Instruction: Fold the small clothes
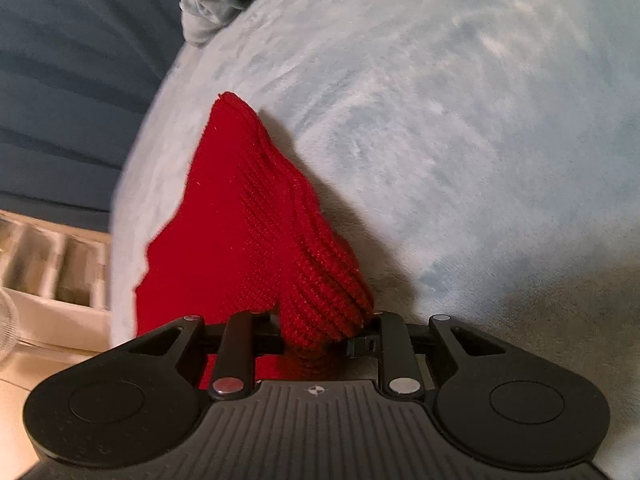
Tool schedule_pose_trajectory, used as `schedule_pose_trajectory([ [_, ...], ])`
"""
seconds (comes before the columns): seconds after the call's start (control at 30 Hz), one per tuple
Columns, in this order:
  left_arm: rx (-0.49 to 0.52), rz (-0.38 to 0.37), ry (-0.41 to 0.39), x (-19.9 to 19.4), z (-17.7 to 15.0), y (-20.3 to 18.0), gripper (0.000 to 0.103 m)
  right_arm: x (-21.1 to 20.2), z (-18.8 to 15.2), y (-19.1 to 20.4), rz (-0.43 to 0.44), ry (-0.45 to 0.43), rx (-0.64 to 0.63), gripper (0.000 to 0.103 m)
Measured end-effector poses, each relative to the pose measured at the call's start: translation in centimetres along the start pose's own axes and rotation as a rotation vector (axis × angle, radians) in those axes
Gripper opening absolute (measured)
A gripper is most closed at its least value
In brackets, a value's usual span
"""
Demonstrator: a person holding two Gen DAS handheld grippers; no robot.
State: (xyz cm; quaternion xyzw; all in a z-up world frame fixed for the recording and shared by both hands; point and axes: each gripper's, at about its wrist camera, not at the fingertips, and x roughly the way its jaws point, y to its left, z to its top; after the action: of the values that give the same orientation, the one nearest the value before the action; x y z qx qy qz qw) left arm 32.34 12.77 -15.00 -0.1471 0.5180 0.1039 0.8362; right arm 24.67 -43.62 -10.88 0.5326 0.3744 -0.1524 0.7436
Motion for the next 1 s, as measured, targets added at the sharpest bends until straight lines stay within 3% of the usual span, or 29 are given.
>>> schedule_pose_trajectory([
  [0.07, -0.031, -0.027, 0.015, -0.2, 0.0, 0.8, 0.103, -1.0, 0.1, 3.3, -0.084, -0.03, -0.096, 0.021],
  [0.17, -0.046, -0.059, 0.046, 0.0, 0.4, 2.0, 0.103, -3.4, -1.8, 12.2, -0.126, -0.195, -0.452, 0.02],
  [0.27, -0.094, -0.095, 0.055, -0.1, 0.9, 3.8, 0.103, -4.5, -7.4, 22.6, -0.074, -0.333, -0.848, 0.019],
  [0.33, -0.143, -0.098, 0.048, -0.7, 1.1, 5.3, 0.103, -3.8, -14.2, 28.2, -0.019, -0.38, -1.147, 0.019],
  [0.43, -0.177, -0.089, 0.045, -1.4, 1.4, 7.5, 0.103, -1.3, -25.7, 31.1, 0.092, -0.343, -1.56, 0.02],
  [0.5, -0.18, -0.081, 0.043, -1.6, 1.6, 8.7, 0.102, 1.4, -32.8, 30.2, 0.147, -0.219, -1.784, 0.02],
  [0.57, -0.17, -0.067, 0.045, -1.6, 1.5, 9.2, 0.102, 4.2, -37.7, 28.3, 0.141, -0.073, -1.909, 0.017],
  [0.63, -0.163, -0.071, 0.048, -1.6, 1.4, 9.4, 0.102, 6.0, -40.8, 26.1, 0.121, 0.004, -1.972, 0.018],
  [0.67, -0.16, -0.077, 0.052, -1.5, 1.3, 9.2, 0.102, 6.1, -41.5, 25.4, 0.112, -0.046, -1.99, 0.019],
  [0.73, -0.152, -0.091, 0.055, -1.4, 1.3, 8.7, 0.102, 6.2, -41.4, 25.3, 0.117, -0.058, -1.95, 0.026],
  [0.8, -0.134, -0.105, 0.051, -1.7, 1.3, 7.7, 0.102, 5.6, -40.0, 25.6, 0.161, -0.034, -1.866, 0.038],
  [0.87, -0.108, -0.136, 0.027, -2.6, 1.5, 6.7, 0.102, 4.2, -38.2, 25.9, 0.235, 0.071, -1.778, 0.046],
  [0.93, -0.075, -0.156, -0.007, -4.2, 1.7, 5.2, 0.103, 1.9, -36.0, 25.7, 0.357, 0.214, -1.659, 0.045],
  [1.0, -0.027, -0.193, -0.055, -5.7, 1.9, 3.1, 0.103, -0.8, -32.9, 24.8, 0.428, 0.231, -1.561, 0.045],
])
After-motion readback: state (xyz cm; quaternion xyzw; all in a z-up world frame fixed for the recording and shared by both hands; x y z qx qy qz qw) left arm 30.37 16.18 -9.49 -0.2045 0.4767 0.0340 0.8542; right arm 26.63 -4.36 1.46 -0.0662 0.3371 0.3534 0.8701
